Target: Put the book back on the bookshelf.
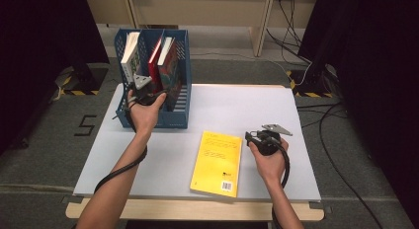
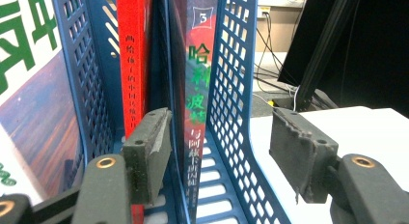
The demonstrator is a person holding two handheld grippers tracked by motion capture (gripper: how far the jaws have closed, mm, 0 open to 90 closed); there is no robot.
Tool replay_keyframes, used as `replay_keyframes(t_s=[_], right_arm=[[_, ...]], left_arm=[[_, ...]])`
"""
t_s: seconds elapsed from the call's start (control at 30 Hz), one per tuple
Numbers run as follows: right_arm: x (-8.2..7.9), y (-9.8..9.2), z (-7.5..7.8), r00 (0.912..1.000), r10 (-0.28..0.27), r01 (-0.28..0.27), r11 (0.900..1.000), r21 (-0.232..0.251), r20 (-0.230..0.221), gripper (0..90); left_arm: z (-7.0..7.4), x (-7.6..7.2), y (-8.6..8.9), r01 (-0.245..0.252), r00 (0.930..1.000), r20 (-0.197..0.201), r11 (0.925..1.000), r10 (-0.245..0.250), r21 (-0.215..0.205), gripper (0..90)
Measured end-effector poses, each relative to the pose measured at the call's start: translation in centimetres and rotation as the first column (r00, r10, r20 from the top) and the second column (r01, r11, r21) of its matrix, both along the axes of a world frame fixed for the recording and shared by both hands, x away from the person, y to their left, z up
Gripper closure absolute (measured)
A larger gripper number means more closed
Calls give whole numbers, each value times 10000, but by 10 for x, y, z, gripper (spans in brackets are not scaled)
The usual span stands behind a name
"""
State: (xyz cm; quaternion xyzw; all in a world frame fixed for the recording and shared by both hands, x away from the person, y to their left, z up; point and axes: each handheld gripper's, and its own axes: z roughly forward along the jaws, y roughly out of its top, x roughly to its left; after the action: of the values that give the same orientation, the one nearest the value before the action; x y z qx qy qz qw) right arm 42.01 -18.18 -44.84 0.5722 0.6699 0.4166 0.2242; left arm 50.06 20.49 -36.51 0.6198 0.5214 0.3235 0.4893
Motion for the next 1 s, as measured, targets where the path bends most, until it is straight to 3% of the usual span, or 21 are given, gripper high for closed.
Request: replay_keyframes(t_s=[0.1, 0.63, 1.0], right_arm=[[1, 1, 1, 10000, 50, -50, 10000, -12, -21, 505], [9, 8, 2, 9985, 213, -204, 9996, 194, -511, 504], [15, 10, 4, 9968, 307, -283, 9990, 335, -733, 503]], left_arm=[[-1, -5, 2, 14, 10000, -9, 9999, -14, 141, 388], [-6, -32, 9, 490, 9985, -236, 9988, -490, 18, 387], [-22, -48, 10, 776, 9952, -592, 9970, -777, -56, 388]])
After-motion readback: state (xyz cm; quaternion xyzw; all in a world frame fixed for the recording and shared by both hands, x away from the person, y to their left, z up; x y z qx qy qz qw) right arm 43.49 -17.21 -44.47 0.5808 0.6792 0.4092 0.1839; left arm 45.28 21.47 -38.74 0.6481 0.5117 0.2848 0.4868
